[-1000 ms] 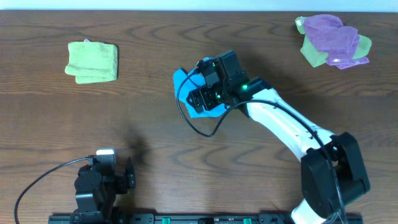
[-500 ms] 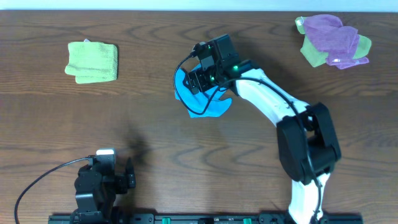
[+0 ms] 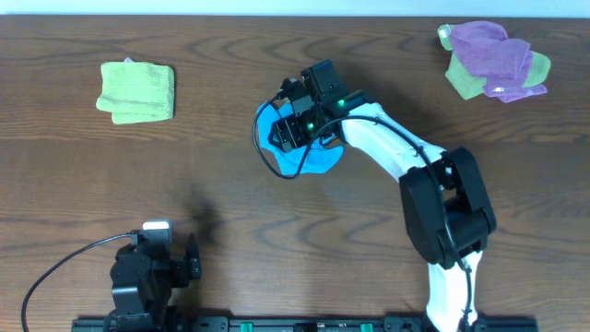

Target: Fold the cloth

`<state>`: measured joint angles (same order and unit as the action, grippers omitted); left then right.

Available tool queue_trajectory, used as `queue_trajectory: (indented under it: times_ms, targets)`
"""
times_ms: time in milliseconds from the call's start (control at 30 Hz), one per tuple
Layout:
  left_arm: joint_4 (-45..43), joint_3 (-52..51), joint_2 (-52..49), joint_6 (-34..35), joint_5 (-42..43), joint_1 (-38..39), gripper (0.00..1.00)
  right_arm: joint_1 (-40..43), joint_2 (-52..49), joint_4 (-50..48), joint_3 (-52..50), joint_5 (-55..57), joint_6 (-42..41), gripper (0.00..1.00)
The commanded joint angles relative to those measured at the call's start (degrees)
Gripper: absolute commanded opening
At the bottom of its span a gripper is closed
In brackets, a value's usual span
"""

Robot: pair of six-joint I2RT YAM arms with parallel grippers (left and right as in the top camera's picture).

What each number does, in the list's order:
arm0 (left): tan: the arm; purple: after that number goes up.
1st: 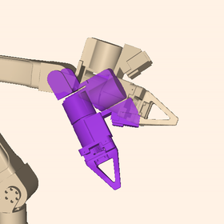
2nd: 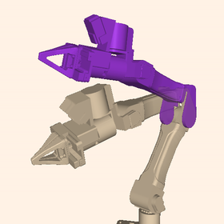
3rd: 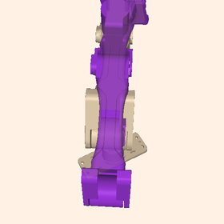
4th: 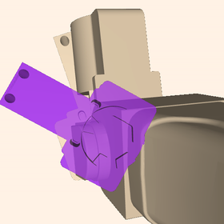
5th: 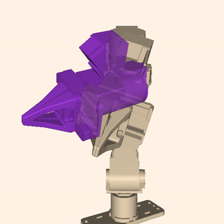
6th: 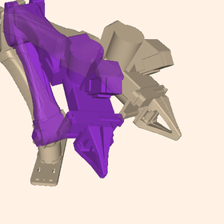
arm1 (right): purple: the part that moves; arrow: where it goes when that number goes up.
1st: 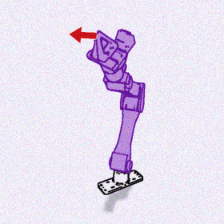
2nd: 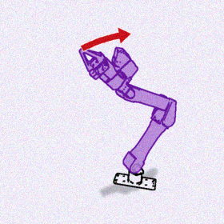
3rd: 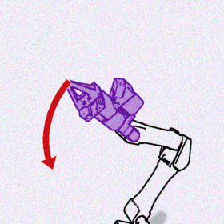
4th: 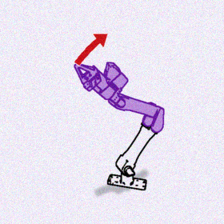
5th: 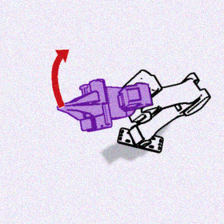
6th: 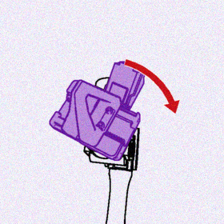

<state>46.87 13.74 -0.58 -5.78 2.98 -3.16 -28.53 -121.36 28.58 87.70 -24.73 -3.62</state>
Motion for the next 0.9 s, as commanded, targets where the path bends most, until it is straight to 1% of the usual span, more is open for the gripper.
queue_trajectory:
  times_ms: [0,67,300,400,433,467,600,633,667,867]
  targets:
    - [2.36,-2.43,0.37,-0.02,-0.44,0.28,0.95,-1.09,-0.83,0.17,1.16,-0.96,0.74,0.75]
    - [2.36,-2.43,0.37,0.0,-0.46,0.28,0.95,-1.4,-0.92,-0.13,1.16,0.13,0.72,0.72]
    - [2.36,-2.43,0.37,0.0,-0.46,0.28,0.95,-1.42,-2.12,0.72,1.16,0.92,0.74,0.71]
    - [2.36,-2.43,0.37,-0.02,-0.46,0.28,0.95,-1.55,-2.91,0.81,1.16,0.9,0.74,0.66]
    - [2.36,-2.43,0.37,0.0,-0.44,0.28,0.95,-1.55,-2.95,0.66,1.16,0.9,0.74,0.61]
    - [2.36,-2.43,0.37,0.0,-0.44,0.28,0.95,-1.55,-2.95,0.39,1.16,0.92,0.74,0.54]
    - [2.36,-2.43,0.37,-0.02,-0.44,0.28,0.95,-1.55,-2.95,0.2,1.16,0.59,0.72,0.12]
    - [2.36,-2.43,0.37,-0.02,-0.44,0.28,0.95,-1.55,-2.93,0.17,1.18,-0.13,0.72,0.06]
    - [2.36,-2.43,0.37,-0.02,-0.44,0.28,0.95,-1.55,-2.82,0.2,1.25,-1.36,0.72,0.01]
    - [2.36,-2.43,0.37,0.0,-0.46,0.28,0.95,-2.21,-0.04,0.81,1.88,-8.55,0.7,0.01]
